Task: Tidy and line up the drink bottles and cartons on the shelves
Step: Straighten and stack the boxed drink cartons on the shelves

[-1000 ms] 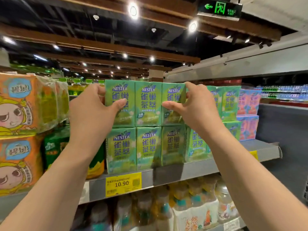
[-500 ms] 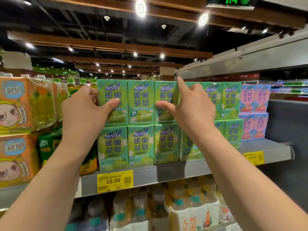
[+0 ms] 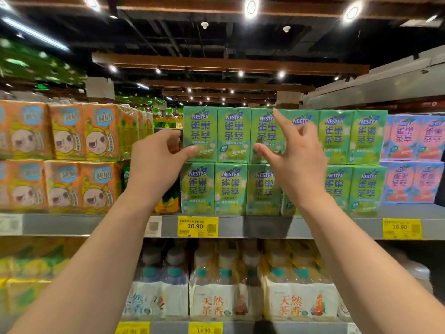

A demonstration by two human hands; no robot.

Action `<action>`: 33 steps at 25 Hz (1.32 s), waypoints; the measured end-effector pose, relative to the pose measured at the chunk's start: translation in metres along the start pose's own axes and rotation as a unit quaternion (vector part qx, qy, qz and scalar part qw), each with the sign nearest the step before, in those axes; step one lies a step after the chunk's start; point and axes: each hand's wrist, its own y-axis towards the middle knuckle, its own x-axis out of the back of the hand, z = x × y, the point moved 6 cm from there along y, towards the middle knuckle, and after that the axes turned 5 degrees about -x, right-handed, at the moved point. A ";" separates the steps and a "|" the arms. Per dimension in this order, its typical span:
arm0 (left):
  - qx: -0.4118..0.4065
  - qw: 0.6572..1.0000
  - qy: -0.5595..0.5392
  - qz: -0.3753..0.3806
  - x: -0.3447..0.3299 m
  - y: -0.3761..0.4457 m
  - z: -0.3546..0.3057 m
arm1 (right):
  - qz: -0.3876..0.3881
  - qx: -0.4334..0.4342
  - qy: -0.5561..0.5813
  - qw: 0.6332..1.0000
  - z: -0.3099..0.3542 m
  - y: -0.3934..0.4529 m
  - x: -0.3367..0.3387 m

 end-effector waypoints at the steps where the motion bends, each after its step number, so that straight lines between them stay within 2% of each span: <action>1: 0.009 1.000 -0.003 -0.009 0.010 -0.008 0.004 | -0.008 0.020 0.035 0.999 0.006 -0.008 0.004; 4: 0.035 0.999 0.009 -0.006 0.036 -0.041 0.010 | 0.017 0.063 0.125 0.990 0.027 -0.036 0.007; 9: 0.081 0.994 0.073 0.028 0.065 -0.107 0.020 | 0.156 0.084 0.187 0.966 0.064 -0.091 -0.011; 14: 0.162 0.978 0.129 0.012 0.113 -0.165 0.044 | 0.315 0.109 0.246 0.910 0.114 -0.148 -0.029; 18: 0.178 0.973 0.146 -0.008 0.164 -0.196 0.063 | 0.387 0.105 0.291 0.869 0.161 -0.191 -0.036; 25: 0.195 0.965 0.174 -0.032 0.277 -0.235 0.129 | 0.459 0.103 0.317 0.823 0.281 -0.264 -0.056; 30: 0.180 0.965 0.190 -0.013 0.361 -0.232 0.200 | 0.444 0.056 0.341 0.827 0.390 -0.300 -0.075; 33: 0.171 0.967 0.187 0.004 0.396 -0.228 0.233 | 0.432 0.035 0.342 0.834 0.432 -0.315 -0.086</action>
